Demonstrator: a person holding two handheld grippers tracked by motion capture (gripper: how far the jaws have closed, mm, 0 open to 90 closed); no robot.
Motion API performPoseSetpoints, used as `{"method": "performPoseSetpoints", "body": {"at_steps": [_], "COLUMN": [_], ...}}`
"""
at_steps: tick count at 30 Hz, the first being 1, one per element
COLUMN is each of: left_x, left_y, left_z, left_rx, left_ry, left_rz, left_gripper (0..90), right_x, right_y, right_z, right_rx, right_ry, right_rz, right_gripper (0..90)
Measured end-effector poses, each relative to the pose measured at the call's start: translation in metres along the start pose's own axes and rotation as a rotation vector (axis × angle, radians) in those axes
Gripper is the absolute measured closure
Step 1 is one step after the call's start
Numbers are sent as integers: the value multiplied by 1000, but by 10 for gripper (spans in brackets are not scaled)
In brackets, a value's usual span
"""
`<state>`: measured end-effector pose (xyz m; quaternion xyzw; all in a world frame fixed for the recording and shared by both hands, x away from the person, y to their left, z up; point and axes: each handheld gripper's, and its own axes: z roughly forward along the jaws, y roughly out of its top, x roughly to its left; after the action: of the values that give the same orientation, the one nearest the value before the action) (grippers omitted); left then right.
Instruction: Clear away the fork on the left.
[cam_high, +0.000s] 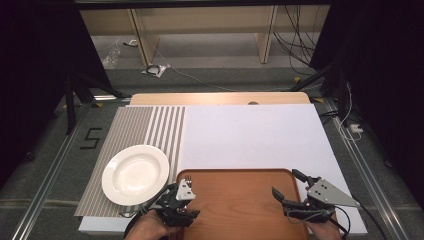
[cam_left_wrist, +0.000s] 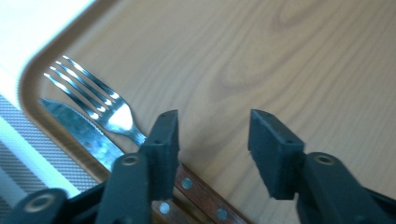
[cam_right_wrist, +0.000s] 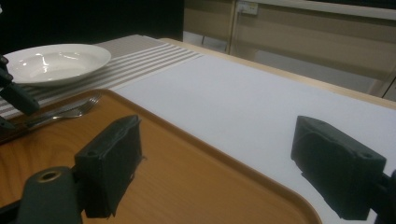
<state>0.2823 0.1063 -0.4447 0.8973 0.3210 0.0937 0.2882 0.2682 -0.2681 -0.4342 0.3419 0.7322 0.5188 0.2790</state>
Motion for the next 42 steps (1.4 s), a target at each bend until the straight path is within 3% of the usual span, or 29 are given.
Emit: {"method": "performPoseSetpoints", "body": {"at_steps": [16,29,42], "left_x": [11,20,29], "left_y": [-2,-10,-20], "left_z": [-18,-29,-37], "left_rx": [-183,-282,-335], "left_ry": [65,103,125], "left_rz": [-106,-195,-288], "left_gripper": [262,205,188], "right_x": [-1,-1,-2], "right_y": [0,0,-1], "right_z": [1,0,-1], "right_rx": [-8,-8,-9], "right_ry": [0,0,4], "right_rz": [2,8,9], "right_gripper": [170,170,170]}}
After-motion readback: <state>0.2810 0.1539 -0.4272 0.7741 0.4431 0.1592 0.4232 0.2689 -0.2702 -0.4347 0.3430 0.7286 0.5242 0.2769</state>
